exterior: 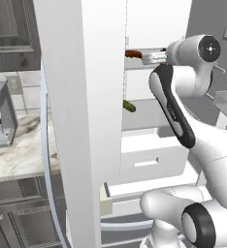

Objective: Transport the chicken drumstick and squash to the fridge. Place the chicken drumstick on the rack containing meat and place the squash on the rack containing the vegetable, ensuring meats and vegetables are on different racks.

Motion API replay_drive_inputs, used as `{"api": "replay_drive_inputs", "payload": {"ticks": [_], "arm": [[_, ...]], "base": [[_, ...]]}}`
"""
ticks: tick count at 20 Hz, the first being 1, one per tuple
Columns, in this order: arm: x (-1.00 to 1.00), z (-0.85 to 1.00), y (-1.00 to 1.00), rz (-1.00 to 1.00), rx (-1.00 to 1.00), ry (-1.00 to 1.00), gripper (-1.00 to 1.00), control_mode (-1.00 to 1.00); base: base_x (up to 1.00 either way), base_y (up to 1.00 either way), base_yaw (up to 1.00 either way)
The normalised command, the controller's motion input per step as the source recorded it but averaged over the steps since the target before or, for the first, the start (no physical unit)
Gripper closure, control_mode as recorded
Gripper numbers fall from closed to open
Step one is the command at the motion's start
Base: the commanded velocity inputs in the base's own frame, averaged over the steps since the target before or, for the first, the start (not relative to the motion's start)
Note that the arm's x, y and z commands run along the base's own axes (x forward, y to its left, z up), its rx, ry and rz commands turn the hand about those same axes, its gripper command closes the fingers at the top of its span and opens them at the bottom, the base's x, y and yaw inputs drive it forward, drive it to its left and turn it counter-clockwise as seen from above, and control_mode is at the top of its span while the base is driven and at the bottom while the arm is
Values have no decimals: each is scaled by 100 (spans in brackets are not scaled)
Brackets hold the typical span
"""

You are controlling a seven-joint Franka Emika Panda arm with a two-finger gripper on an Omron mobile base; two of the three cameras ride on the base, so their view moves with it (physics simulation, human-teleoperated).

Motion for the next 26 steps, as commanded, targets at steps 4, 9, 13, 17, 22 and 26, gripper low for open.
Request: {"api": "replay_drive_inputs", "payload": {"ticks": [4, 9, 13, 17, 22, 26], "arm": [[90, 0, 0, 5, 0, 21, 100, -100], [79, 0, 3, 1, 0, 7, 100, -100], [60, -2, 1, 0, 0, 0, 100, -100], [56, -18, 0, 0, 0, 0, 100, -100], [70, -36, 0, 0, 0, 0, 100, -100], [75, -41, 6, 0, 0, 0, 100, -100]], "base": [[0, 0, 0], [0, 0, 0], [0, 0, 0], [0, 0, 0], [0, 0, 0], [0, 0, 0]]}}
